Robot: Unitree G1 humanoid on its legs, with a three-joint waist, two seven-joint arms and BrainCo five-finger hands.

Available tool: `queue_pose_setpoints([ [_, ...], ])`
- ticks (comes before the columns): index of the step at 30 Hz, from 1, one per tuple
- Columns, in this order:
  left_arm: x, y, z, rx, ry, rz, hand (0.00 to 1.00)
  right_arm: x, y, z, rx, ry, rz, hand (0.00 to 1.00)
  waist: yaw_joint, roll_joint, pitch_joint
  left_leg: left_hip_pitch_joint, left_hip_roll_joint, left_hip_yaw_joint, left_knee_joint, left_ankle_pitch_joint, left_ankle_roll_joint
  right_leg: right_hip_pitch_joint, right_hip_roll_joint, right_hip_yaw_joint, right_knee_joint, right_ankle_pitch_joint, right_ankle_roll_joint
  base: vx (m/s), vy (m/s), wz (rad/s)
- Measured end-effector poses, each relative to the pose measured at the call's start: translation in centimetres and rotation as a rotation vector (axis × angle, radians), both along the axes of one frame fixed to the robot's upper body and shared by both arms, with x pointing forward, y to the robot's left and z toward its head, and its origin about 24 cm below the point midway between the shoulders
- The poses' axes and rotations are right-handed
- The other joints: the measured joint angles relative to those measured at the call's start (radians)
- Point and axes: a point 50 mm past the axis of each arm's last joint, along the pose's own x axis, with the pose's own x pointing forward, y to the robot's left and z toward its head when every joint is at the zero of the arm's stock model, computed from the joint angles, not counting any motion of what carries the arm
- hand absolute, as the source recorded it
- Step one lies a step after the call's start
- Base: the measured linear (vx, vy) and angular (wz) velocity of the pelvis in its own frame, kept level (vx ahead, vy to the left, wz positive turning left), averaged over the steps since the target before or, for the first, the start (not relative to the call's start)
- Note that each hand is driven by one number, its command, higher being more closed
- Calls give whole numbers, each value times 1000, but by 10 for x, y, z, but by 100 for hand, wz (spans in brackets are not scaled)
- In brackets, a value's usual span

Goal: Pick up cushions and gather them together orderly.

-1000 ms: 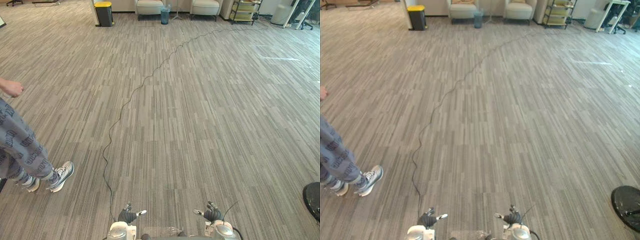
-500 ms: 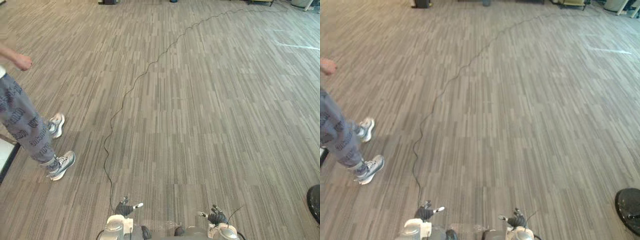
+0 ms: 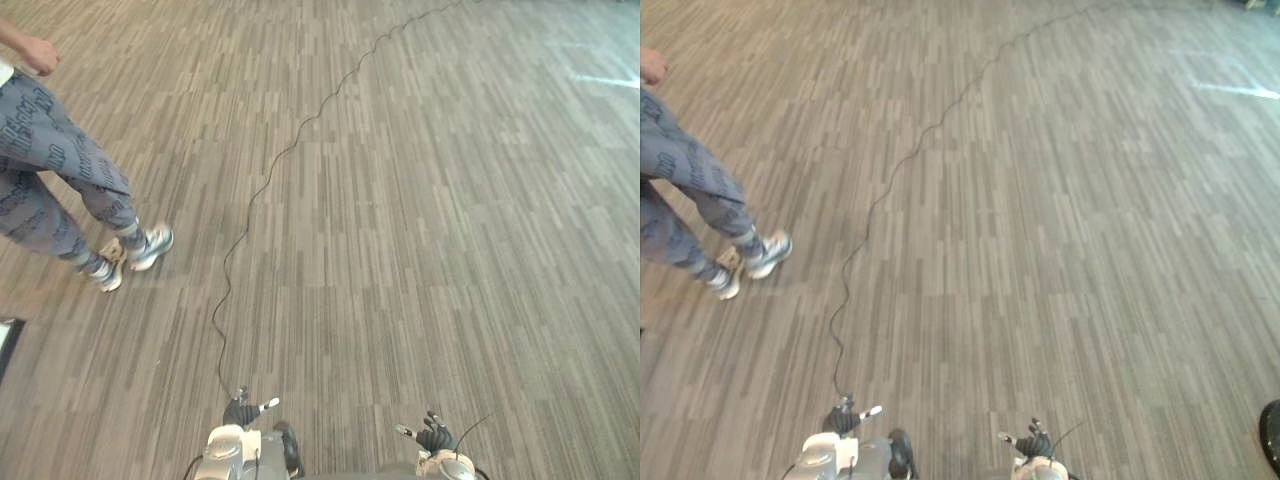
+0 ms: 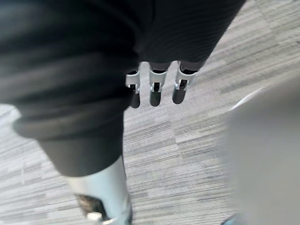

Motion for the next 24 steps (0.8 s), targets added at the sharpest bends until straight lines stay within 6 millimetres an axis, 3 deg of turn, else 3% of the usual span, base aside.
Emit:
queue_pose_setpoints([
  [2, -2, -5, -2, 6, 12, -36, 0, 8, 0, 3, -9, -24, 22, 0, -6, 23, 18, 129, -1, -6, -84, -6, -4, -81, 19, -65, 122, -68, -55, 493, 58, -2],
  [4, 0, -17, -2, -9, 13, -80, 0, 28, -10, 14, -42, -112, 39, 0, -20, 92, 47, 271, 37, -11, -195, -10, -12, -216, 92, -171, 74, -175, -115, 554, 49, -9],
  [5, 3, -21, -2, -16, 7, -83, 0, 37, -15, 20, -58, -145, 46, 0, -30, 118, 64, 303, 59, -6, -215, -11, -17, -262, 127, -200, -19, -188, -123, 549, -7, 4],
  [6, 6, -23, -1, -18, 2, -92, 0, 44, -18, 24, -70, -170, 53, 0, -37, 130, 76, 325, 71, 0, -218, -10, -18, -297, 148, -229, -163, -179, -122, 558, -80, 31],
  [7, 9, -26, 0, -18, -6, -113, 0, 46, -22, 25, -79, -176, 50, 0, -44, 122, 77, 351, 67, -13, -222, -9, -20, -341, 167, -259, -448, -82, -123, 723, -161, 45],
  [8, 11, -27, 1, -17, -13, -119, 0, 44, -22, 24, -81, -166, 50, 0, -46, 107, 79, 385, 57, -27, -232, -9, -20, -346, 175, -254, -600, -8, -129, 820, -215, 74],
  [9, 9, -28, 0, -15, -6, -126, 0, 40, -22, 21, -79, -143, 52, 0, -63, 89, 78, 437, 48, -63, -242, -10, -39, -327, 187, -226, -674, 199, -185, 721, -178, 49],
  [10, 5, -38, -2, -37, 4, -127, 0, 45, -31, 24, -105, -146, 60, 0, -63, 142, 75, 456, 91, -69, -255, 21, -88, -333, 213, -230, -621, 192, -217, 735, -174, 32],
  [11, 6, -41, -3, -47, 3, -135, 0, 50, -32, 26, -114, -154, 66, 0, -55, 157, 77, 455, 100, -86, -253, 74, -140, -353, 215, -229, -562, 149, -213, 683, -208, -1],
  [12, 6, -45, -3, -52, 4, -144, 0, 51, -35, 27, -111, -158, 52, 0, -60, 159, 80, 456, 100, -115, -220, 150, -168, -360, 205, -233, -484, 78, -220, 670, -243, 1],
  [13, 2, -47, -4, -60, 15, -134, 0, 49, -35, 26, -109, -155, 48, 0, -61, 160, 81, 431, 116, -136, -121, 206, -174, -331, 209, -245, -461, 20, -218, 627, -292, 11],
  [14, -2, -48, -6, -67, 26, -126, 0, 46, -35, 26, -109, -152, 46, 0, -67, 166, 86, 364, 157, -173, 86, 279, -166, -262, 213, -255, -478, -29, -222, 603, -241, 12],
  [15, -3, -48, -6, -70, 27, -122, 0, 45, -35, 25, -109, -148, 46, 0, -68, 168, 86, 336, 173, -181, 150, 311, -163, -241, 220, -259, -489, -38, -223, 689, -229, 12],
  [16, 2, -48, -3, -91, -2, -76, 0, 38, -33, 22, -105, -133, 45, 0, -54, 176, 90, 187, 266, -194, 541, 309, -160, -121, 258, -266, -538, -81, -244, 557, -128, -8],
  [18, 9, -46, 2, -99, -47, -34, 0, 29, -21, 19, -73, -127, 43, 0, -25, 158, 98, 60, 317, -165, 756, 222, -149, 22, 282, -254, -593, -126, -252, 525, -111, -21],
  [20, 15, -46, 6, -101, -77, -36, 0, 24, -11, 17, -46, -123, 40, 0, -17, 128, 93, -55, 327, -105, 732, 158, -103, 125, 284, -238, -667, -160, -255, 499, -76, -18],
  [21, 17, -47, 8, -102, -90, -39, 0, 23, -10, 16, -44, -120, 42, 0, -13, 124, 92, -104, 321, -77, 679, 134, -101, 164, 284, -224, -707, -162, -250, 530, -4, -39],
  [23, 21, -47, 10, -100, -107, -40, 0, 23, -10, 15, -40, -115, 38, 0, -3, 120, 92, -159, 271, -42, 472, 100, -90, 230, 275, -187, -759, -148, -225, 542, 48, -59],
  [24, 22, -47, 12, -101, -117, -42, 0, 22, -8, 14, -34, -104, 31, 0, 15, 117, 92, -178, 194, -64, 225, 107, -88, 270, 256, -145, -793, -153, -214, 549, 127, -94],
])
